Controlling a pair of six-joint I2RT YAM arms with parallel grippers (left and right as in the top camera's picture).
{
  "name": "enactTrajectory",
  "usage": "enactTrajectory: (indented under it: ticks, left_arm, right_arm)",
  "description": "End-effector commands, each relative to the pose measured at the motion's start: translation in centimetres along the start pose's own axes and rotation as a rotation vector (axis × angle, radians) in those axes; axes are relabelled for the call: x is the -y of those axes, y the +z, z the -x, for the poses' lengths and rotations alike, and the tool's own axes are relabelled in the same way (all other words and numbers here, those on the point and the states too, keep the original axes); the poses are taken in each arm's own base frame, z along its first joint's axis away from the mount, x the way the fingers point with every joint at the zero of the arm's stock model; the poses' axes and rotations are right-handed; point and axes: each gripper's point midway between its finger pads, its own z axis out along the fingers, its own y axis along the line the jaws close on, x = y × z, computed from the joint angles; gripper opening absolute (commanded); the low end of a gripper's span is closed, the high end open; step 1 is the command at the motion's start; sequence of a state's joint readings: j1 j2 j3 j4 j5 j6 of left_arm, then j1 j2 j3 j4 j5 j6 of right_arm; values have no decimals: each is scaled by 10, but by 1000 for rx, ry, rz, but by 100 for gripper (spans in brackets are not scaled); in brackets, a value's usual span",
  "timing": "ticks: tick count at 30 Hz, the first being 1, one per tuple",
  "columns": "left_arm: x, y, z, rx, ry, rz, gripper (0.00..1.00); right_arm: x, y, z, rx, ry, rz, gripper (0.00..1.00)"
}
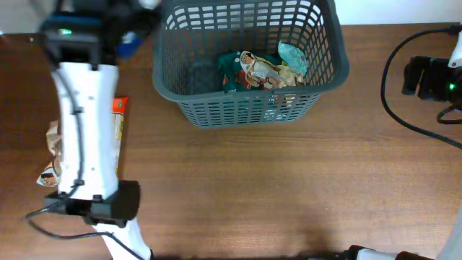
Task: Pack container
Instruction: 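Carry the tissue pack with the left gripper into the basket and release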
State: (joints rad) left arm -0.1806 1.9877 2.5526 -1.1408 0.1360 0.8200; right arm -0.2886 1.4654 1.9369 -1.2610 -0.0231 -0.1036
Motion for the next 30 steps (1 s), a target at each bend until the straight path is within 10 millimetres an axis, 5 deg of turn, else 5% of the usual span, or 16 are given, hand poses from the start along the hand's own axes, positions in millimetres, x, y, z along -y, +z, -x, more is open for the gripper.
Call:
enactTrajectory:
  ticks: [1, 6, 14, 16, 17, 18, 19, 21, 26, 28, 30]
  left_arm:
    - [49, 2, 53, 141, 352, -93, 2]
    - [110, 45, 69, 150, 458, -218, 2]
    - [166, 142, 18, -14, 459, -369, 2]
    - [175, 157, 5, -54, 417, -392, 21]
    - [177, 162, 2, -71, 393, -393, 41]
    - [177, 163, 0, -85, 365, -387, 53]
    - [175, 164, 0, -95, 333, -377, 77]
    - [164, 164, 3, -118, 241, -319, 95]
    - [118, 137, 13, -172, 74, -133, 100]
    - [100, 113, 19, -168, 42, -90, 100]
    - [64, 68, 24, -173, -23, 21, 99]
  right_arm:
    - [3, 2, -1, -7, 16, -10, 99]
    - [3, 2, -1, -7, 16, -10, 99]
    - [3, 2, -1, -7, 16, -10, 99]
    - [3, 2, -1, -7, 16, -10, 99]
    - [3, 2, -1, -7, 16, -10, 99]
    - [3, 2, -1, -7, 16, -10, 99]
    - [3, 2, -1, -7, 16, -10, 99]
    - [3, 2, -1, -7, 16, -10, 99]
    - [3, 2, -1, -7, 16, -10, 99]
    - [3, 2, -1, -7, 16, -10, 99]
    - [3, 2, -1, -7, 16, -10, 99]
